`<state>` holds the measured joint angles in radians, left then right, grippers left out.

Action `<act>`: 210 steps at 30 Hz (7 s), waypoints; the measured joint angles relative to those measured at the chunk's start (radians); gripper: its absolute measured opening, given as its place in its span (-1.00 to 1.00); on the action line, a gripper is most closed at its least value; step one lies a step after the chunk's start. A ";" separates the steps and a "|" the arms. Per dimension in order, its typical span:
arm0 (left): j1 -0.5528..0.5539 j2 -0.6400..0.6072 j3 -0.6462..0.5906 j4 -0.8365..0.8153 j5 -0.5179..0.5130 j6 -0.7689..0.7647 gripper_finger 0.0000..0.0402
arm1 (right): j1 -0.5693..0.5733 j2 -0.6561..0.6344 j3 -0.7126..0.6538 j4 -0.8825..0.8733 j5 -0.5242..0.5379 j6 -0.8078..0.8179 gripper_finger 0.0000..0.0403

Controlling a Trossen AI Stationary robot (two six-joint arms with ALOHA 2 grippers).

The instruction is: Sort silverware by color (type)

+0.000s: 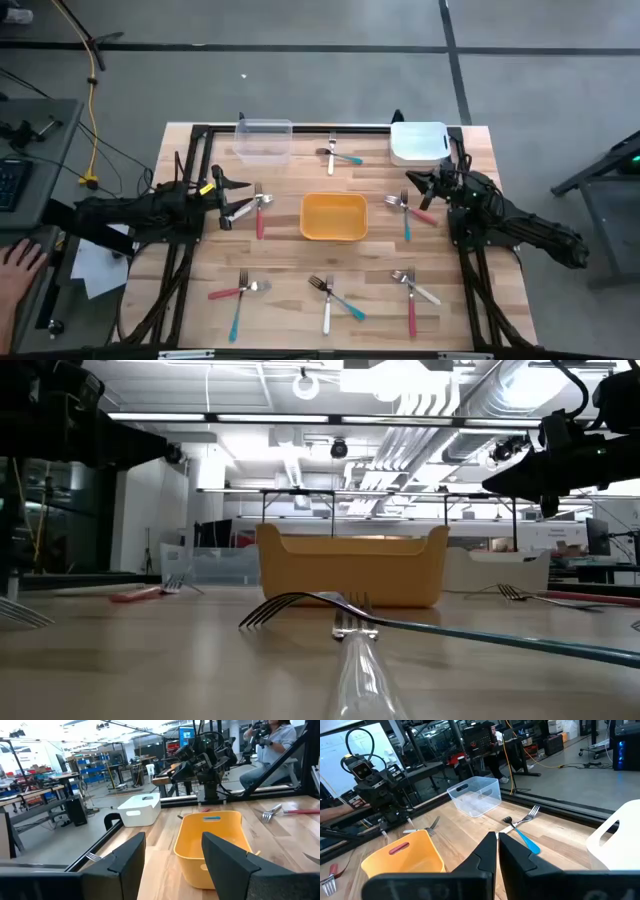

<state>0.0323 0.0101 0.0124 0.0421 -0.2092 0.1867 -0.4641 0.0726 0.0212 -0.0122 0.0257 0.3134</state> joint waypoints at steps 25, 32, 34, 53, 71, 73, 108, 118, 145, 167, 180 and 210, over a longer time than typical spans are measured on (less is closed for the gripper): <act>0.000 0.000 0.000 0.000 0.000 0.000 -0.07 | 0.000 0.000 0.000 0.000 0.000 0.000 -0.93; 0.000 0.000 0.000 0.000 0.000 0.000 -0.07 | 0.000 0.000 0.000 0.000 0.000 0.000 -0.93; 0.000 0.000 0.000 0.000 0.000 0.000 -0.07 | 0.000 0.000 0.000 0.000 0.000 0.000 -0.93; 0.000 0.000 0.000 0.000 0.000 0.000 -0.07 | 0.000 0.000 0.000 0.000 0.000 0.000 -0.93; 0.000 0.000 0.001 0.019 -0.022 -0.022 -0.07 | 0.000 0.000 0.000 0.013 0.001 -0.004 -0.93; 0.000 0.000 0.001 0.016 -0.023 -0.054 -0.07 | 0.000 0.000 0.000 0.031 0.001 -0.018 -0.93; 0.002 0.002 0.000 0.042 -0.073 -0.155 -0.07 | 0.000 0.291 0.151 -0.003 -0.019 -0.073 -0.91; 0.002 0.002 0.000 0.083 -0.073 -0.153 -0.07 | 0.035 0.509 0.405 -0.442 -0.019 -0.044 -0.50; 0.002 0.003 0.000 0.069 -0.070 -0.185 -0.07 | 0.219 1.081 0.511 -0.608 0.062 -0.007 -0.30; 0.002 0.003 0.000 0.059 -0.071 -0.183 -0.07 | 0.217 1.297 0.515 -0.487 0.100 -0.079 -0.50; 0.002 0.003 0.000 0.061 -0.074 -0.183 -0.07 | 0.222 1.262 0.692 -0.692 0.118 -0.174 -0.96; 0.002 0.003 0.000 0.078 -0.074 -0.157 -0.07 | -0.539 1.490 1.004 -0.642 0.138 -0.650 -0.97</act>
<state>0.0341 0.0132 0.0128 0.1200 -0.2836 0.0299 -1.0026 1.5628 1.0248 -0.6544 0.1641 -0.3369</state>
